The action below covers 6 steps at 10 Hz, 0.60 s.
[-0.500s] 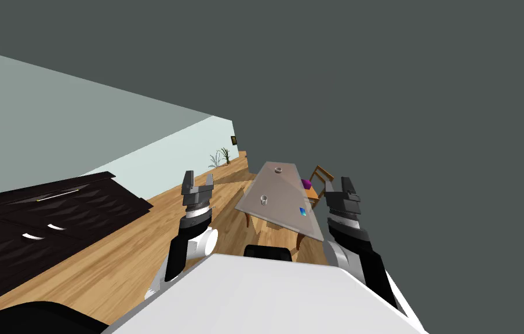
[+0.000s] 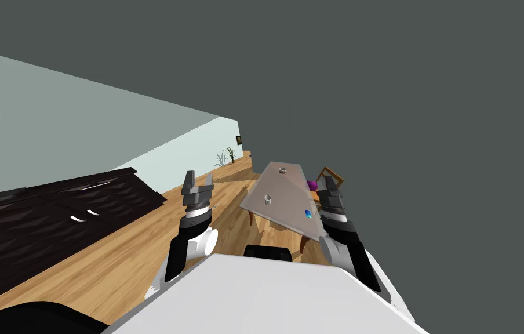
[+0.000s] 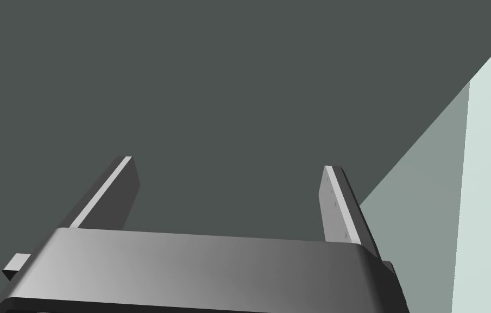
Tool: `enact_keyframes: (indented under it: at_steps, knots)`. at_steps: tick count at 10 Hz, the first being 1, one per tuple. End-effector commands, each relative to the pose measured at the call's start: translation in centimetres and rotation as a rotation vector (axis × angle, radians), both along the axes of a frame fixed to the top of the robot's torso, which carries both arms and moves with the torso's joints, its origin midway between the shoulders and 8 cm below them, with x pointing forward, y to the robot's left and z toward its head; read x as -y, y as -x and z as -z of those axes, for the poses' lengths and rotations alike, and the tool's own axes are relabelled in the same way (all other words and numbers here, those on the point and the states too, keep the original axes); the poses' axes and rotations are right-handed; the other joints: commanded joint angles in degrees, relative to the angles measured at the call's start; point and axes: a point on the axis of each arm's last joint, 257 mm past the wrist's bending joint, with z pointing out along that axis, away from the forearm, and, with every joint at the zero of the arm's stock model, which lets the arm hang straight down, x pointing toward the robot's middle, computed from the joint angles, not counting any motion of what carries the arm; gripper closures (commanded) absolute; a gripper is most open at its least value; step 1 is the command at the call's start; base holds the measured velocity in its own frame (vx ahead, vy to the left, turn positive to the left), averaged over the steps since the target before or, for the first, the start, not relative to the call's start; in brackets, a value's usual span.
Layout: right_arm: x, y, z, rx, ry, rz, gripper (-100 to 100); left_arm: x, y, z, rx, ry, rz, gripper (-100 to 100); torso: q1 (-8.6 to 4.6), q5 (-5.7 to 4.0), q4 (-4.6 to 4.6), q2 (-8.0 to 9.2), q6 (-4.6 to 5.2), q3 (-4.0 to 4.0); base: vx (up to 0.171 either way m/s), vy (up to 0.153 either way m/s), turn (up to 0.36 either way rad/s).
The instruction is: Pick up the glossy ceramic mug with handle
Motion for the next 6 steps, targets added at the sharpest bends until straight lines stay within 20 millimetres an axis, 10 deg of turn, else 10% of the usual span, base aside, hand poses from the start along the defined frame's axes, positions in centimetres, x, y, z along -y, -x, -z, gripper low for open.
enact_keyframes:
  at_steps: [1, 6]
  knots:
    - [-1.0, -1.1, 1.0, -0.021, 0.070, 0.012, -100, 0.0, 0.0, 0.0, 0.000, 0.000, 0.000, 0, 0.00, 0.00, 0.00, 0.00, 0.00, 0.00, -0.007, 0.038, 0.171]
    - [-3.9, -5.3, 5.3, -0.102, 0.320, 0.064, -100, 0.0, 0.0, 0.0, 0.000, 0.000, 0.000, 0, 0.03, 0.01, -0.01, -0.03, 0.01, -0.02, -0.005, 0.042, 0.170]
